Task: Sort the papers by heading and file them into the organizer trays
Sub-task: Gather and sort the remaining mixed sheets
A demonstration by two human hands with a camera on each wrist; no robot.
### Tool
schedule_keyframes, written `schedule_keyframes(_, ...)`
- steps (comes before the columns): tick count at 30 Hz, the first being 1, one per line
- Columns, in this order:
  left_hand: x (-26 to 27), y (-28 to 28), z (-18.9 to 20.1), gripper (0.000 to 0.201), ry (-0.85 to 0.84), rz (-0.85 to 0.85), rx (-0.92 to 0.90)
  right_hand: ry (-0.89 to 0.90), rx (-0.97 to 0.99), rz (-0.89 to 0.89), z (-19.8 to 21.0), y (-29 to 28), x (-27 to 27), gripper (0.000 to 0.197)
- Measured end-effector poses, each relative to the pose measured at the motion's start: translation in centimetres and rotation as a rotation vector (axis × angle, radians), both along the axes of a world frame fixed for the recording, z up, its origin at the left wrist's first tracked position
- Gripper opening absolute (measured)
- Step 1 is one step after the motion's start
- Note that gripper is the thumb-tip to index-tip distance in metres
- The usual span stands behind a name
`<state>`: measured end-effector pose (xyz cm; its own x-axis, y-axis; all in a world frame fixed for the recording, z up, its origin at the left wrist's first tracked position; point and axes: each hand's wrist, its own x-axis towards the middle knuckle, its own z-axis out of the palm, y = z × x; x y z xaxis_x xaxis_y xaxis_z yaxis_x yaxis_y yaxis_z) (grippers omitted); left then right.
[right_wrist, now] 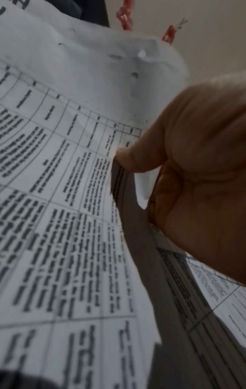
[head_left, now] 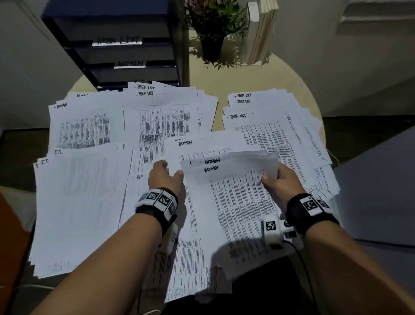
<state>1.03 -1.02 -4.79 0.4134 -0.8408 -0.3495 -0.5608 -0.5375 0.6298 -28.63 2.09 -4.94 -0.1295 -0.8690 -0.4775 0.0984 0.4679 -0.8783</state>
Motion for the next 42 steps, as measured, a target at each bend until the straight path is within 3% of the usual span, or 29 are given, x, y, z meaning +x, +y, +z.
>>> schedule_keyframes(5,-0.2,0.1,0.0,0.016,-0.034,-0.017,-0.094,-0.028,-0.021,-0.036,0.2,-0.2,-0.2,0.039)
schedule_keyframes(12,1.1,1.1,0.7,0.015,-0.030,0.097,-0.212,-0.118,-0.061,-0.093,1.0,-1.4,-0.1,0.037)
schedule_keyframes(14,1.4,1.4,0.8,0.005,-0.049,0.087,-0.239,-0.132,-0.068,-0.059,1.4,-1.5,0.7,0.038)
schedule_keyframes(17,1.9,1.7,0.7,0.007,-0.021,0.074,-0.248,-0.117,-0.041,0.037,1.4,-1.5,2.4,0.033)
schedule_keyframes(22,2.3,2.0,0.5,0.013,0.028,0.038,-0.242,0.123,-0.056,0.028,0.2,-1.6,4.6,0.021)
schedule_keyframes(25,2.9,2.6,0.4,0.003,0.053,0.071,-0.304,0.073,-0.046,0.003,0.6,-1.5,4.8,0.027)
schedule_keyframes(29,3.5,3.2,0.8,0.022,0.154,0.094,-0.391,-0.075,-0.039,0.039,1.2,-1.3,3.9,0.036)
schedule_keyframes(33,3.2,3.0,1.2,0.039,0.310,0.110,-0.314,-0.141,-0.057,0.028,1.4,-1.6,3.9,0.037)
schedule_keyframes(39,1.8,2.7,2.2,0.002,0.525,0.117,-0.272,-0.015,-0.069,-0.048,2.3,-1.4,3.7,0.037)
schedule_keyframes(42,2.0,1.8,0.3,0.033,0.457,0.144,-0.258,0.072,-0.079,-0.068,2.1,-1.2,3.3,0.036)
